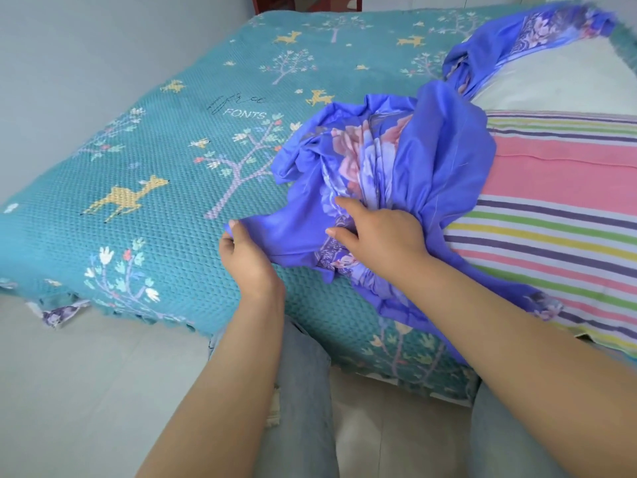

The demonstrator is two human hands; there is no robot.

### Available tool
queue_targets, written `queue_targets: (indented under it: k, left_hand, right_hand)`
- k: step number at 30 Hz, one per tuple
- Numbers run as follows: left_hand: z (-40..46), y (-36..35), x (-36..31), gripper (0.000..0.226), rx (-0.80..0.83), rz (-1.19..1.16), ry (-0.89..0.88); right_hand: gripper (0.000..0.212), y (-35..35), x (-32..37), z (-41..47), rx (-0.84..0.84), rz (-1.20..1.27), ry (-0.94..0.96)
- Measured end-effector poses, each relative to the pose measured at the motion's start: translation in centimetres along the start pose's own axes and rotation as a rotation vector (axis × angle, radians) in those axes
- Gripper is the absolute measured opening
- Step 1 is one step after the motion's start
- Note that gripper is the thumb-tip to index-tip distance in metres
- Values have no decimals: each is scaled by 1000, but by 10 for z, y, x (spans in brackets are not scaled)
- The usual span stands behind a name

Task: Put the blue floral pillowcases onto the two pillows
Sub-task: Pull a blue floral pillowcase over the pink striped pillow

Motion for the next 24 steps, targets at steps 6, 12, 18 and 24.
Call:
queue_targets:
  k: [6, 12, 18, 24]
  left_hand:
    - [-1, -2, -5, 23, 54, 22, 34]
    - [-7, 15, -17, 28, -208, -149, -204]
    - [-10, -4, 1, 48, 188, -492, 377]
    - [-43, -24, 30, 24, 269, -249, 554]
  right_hand:
    - [35, -7, -4, -10, -240, -93, 138]
    - [22, -8, -5, -6, -222, -71, 100]
    - [11, 0, -30, -1, -89, 557, -105]
    - [13, 3, -31, -1, -43, 855, -65]
Point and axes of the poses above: each hand's wrist, its own z-axis towards the middle knuckle, its own y-axis out of the back of the hand, x = y × z, the point moved 3 cm from there along z, towards the middle knuckle, and after that the axes turned 13 degrees about x, right-handed, at the moved point
